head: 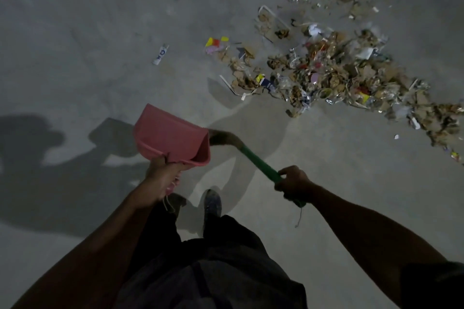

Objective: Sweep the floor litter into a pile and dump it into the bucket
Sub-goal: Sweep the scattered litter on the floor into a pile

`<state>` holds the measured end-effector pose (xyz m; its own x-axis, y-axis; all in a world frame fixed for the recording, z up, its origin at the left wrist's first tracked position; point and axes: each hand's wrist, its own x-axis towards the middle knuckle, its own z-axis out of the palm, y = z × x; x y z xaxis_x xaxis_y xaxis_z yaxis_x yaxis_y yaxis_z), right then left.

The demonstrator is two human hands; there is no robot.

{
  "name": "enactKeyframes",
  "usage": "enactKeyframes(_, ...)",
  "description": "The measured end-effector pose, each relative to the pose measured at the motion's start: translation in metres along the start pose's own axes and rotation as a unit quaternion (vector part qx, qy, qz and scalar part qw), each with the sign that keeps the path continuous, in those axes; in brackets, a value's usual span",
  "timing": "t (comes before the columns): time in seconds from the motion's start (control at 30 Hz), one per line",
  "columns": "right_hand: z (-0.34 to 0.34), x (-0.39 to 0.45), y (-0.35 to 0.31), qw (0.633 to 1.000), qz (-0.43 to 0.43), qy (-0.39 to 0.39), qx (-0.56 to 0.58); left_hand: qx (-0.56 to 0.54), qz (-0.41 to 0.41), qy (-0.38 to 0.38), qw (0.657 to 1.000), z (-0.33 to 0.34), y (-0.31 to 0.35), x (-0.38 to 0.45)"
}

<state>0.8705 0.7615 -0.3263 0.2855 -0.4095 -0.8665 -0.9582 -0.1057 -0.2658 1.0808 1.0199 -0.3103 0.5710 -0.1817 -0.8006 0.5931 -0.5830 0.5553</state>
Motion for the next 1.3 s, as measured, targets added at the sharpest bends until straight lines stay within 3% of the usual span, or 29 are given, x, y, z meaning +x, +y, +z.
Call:
enactKeyframes(0.2, -0.029, 0.041, -0.093, 0.991, -0.022, 0.057, 0.118, -0.013, -0.003, 0.021, 1.0, -0.022, 0.015, 0.032)
enactKeyframes(0.47, 0.004, 0.039, -0.215, 0.961, -0.091, -0.03, 0.26, -0.025, -0.033, 0.04, 0.998, -0.078, 0.072, 0.116)
enactKeyframes(0.63, 0.043, 0.054, -0.313, 0.964, -0.074, -0.142, 0.213, 0.053, -0.014, 0.054, 0.997, -0.135, 0.113, 0.187)
enactKeyframes(0.8, 0.08, 0.094, -0.41, 0.98, -0.083, -0.142, 0.113, 0.127, -0.03, 0.084, 0.988, -0.181, 0.134, 0.255)
enactKeyframes(0.9, 0.092, 0.114, -0.445, 0.977, -0.034, -0.139, 0.161, 0.125, -0.043, 0.064, 0.989, -0.198, 0.142, 0.281)
enactKeyframes(1.1, 0.051, 0.154, -0.481, 0.922, 0.091, -0.018, 0.375, 0.077, -0.049, 0.044, 0.995, -0.21, 0.176, 0.285)
enactKeyframes(1.2, 0.011, 0.179, -0.491, 0.889, 0.095, 0.042, 0.446, 0.064, -0.035, 0.029, 0.997, -0.211, 0.18, 0.288)
enactKeyframes(1.3, -0.02, 0.187, -0.496, 0.829, 0.065, 0.052, 0.553, 0.051, -0.043, 0.014, 0.998, -0.21, 0.191, 0.288)
